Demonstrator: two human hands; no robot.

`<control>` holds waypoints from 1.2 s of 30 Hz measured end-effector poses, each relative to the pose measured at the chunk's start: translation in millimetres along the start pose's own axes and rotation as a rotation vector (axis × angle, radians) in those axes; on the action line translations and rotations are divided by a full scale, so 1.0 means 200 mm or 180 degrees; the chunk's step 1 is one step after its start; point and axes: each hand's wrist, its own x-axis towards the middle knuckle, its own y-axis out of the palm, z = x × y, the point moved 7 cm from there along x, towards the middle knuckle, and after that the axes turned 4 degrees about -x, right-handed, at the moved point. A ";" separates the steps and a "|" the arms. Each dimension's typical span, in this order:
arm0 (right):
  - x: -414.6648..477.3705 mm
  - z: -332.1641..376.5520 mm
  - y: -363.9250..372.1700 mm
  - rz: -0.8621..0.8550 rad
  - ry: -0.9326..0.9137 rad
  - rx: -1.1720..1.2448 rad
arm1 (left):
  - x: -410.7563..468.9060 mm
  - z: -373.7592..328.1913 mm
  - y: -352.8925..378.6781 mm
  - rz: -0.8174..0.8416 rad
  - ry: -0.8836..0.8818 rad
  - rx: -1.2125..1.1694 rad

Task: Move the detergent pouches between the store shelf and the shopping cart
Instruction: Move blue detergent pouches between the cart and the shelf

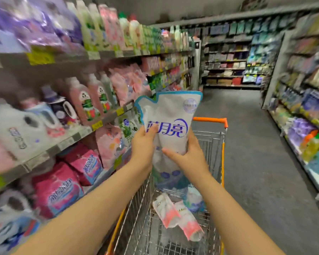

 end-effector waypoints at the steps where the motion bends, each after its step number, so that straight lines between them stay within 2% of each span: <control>1: -0.01 0.10 0.03 -0.0001 -0.0095 0.0094 | -0.03 -0.10 -0.05 -0.0023 0.0027 -0.0089; 7: -0.08 0.72 0.35 -0.0011 -0.0713 0.0453 | -0.12 -0.72 -0.49 -0.0238 0.0383 -0.0040; 12: -0.20 1.23 0.83 0.0116 -0.0951 0.1091 | -0.22 -1.27 -1.06 -0.0449 0.0769 0.0233; 16: -0.29 1.63 1.29 0.0320 -0.0974 0.1961 | -0.35 -1.75 -1.53 -0.0643 0.1348 0.0870; 20: -0.35 2.04 1.71 0.0519 -0.1078 0.2301 | -0.46 -2.15 -1.94 -0.0909 0.1863 0.1328; 24: -0.37 2.39 2.05 0.0783 -0.1318 0.2506 | -0.50 -2.45 -2.27 -0.1177 0.2101 0.1707; 29: -0.34 2.75 2.38 0.1213 -0.1556 0.3023 | -0.49 -2.74 -2.55 -0.1476 0.2217 0.2663; 32: -0.28 2.95 2.55 0.1293 -0.1747 0.3071 | -0.45 -2.88 -2.67 -0.1440 0.2408 0.2738; 36: -0.20 3.16 2.79 0.1499 -0.1876 0.3191 | -0.35 -3.03 -2.89 -0.1710 0.2489 0.2708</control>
